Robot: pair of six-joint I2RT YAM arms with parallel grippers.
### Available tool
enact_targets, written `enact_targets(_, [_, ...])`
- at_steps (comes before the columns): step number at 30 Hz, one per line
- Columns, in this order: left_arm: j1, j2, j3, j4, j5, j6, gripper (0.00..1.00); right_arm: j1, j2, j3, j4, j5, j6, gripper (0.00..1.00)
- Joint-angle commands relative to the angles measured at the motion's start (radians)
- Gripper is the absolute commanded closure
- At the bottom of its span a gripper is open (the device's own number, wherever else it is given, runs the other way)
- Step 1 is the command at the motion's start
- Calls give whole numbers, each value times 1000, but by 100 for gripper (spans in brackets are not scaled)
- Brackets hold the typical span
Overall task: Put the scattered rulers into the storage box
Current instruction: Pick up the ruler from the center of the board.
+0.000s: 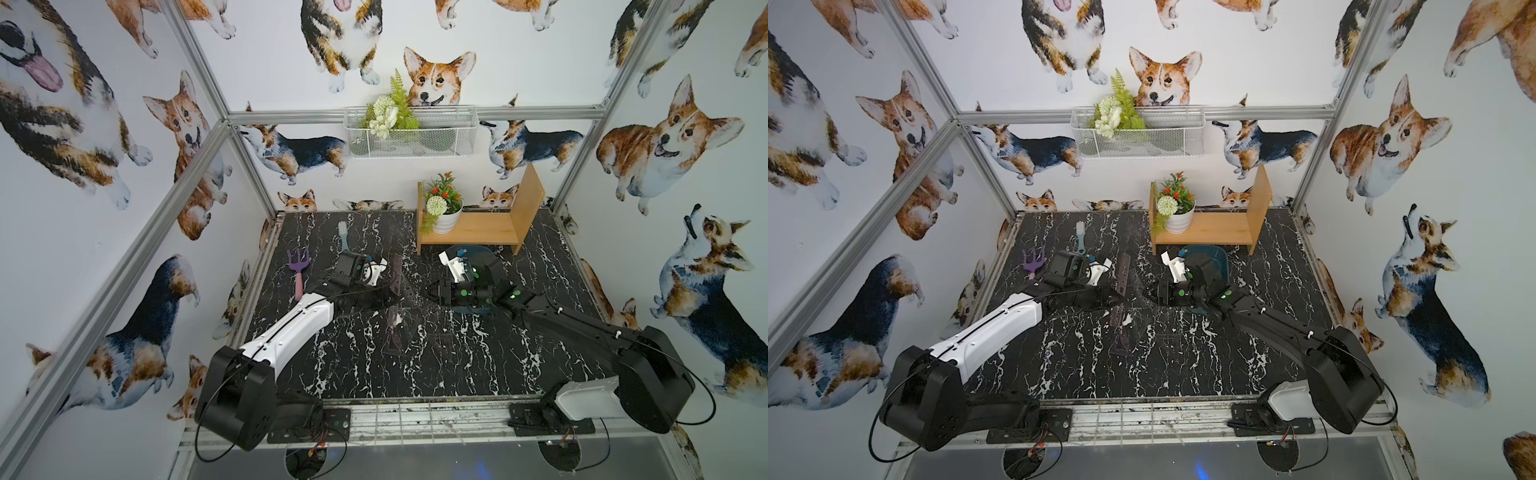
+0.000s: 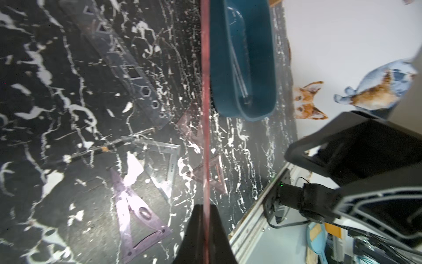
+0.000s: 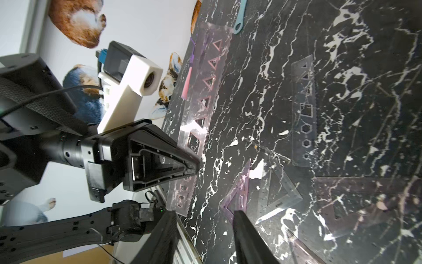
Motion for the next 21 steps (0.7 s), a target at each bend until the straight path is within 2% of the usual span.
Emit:
enact_targets(1, [4, -10, -10, 119, 118, -54, 100, -15, 0, -17, 160, -92, 99, 54])
enact_targets(11, [12, -20, -69, 371, 268, -225, 100, -44, 13, -25, 289, -153, 197, 56])
enact_targets(21, [12, -28, -82, 483, 332, -323, 100, -57, 40, -12, 330, -169, 223, 59])
